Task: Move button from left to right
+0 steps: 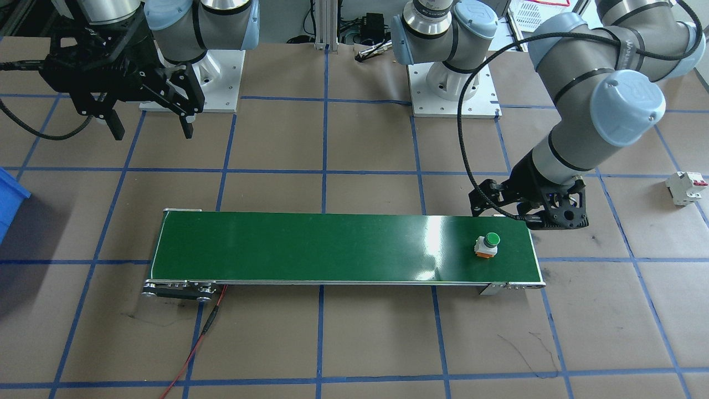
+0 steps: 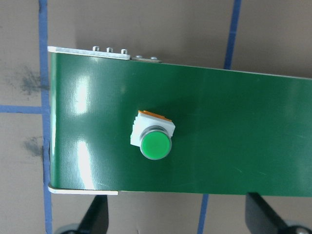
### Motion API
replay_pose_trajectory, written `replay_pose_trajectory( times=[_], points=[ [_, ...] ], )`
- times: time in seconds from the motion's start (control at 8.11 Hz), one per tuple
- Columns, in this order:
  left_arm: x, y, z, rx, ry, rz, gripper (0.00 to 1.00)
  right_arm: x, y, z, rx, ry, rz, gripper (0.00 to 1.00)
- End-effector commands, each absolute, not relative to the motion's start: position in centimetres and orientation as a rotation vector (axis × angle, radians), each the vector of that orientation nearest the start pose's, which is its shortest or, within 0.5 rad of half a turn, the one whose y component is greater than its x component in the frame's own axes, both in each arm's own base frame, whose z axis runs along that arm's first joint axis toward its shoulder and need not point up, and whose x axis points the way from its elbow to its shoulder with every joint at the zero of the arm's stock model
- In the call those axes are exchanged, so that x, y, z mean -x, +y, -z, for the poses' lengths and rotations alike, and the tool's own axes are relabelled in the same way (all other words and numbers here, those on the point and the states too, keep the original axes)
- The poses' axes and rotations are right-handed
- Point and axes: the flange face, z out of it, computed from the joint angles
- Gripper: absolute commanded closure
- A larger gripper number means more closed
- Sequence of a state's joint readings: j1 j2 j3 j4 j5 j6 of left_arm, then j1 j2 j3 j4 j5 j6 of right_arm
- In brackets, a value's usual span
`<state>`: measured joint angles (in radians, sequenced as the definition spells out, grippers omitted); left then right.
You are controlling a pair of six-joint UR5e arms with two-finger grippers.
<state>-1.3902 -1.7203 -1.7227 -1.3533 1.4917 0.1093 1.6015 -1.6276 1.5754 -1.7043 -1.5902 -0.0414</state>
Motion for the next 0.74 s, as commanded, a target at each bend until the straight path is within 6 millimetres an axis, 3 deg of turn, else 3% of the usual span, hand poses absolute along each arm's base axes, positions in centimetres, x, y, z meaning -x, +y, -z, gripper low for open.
replay_pose_trajectory(
  times=[0.0,0.12,0.62],
  points=[
    [8.0,-53.1,-38.5,0.028,3.222,-0.056,0.00,-14.6,-48.0,-52.8,0.111,3.145,0.293,0.00],
    [8.2,-53.8,-37.2,0.071,3.243,-0.072,0.00,-14.6,-48.0,-52.8,0.111,3.145,0.293,0.00],
    [7.8,-53.9,-36.7,0.104,3.230,-0.106,0.00,-14.6,-48.0,-52.7,0.111,3.144,0.290,0.00]
  ],
)
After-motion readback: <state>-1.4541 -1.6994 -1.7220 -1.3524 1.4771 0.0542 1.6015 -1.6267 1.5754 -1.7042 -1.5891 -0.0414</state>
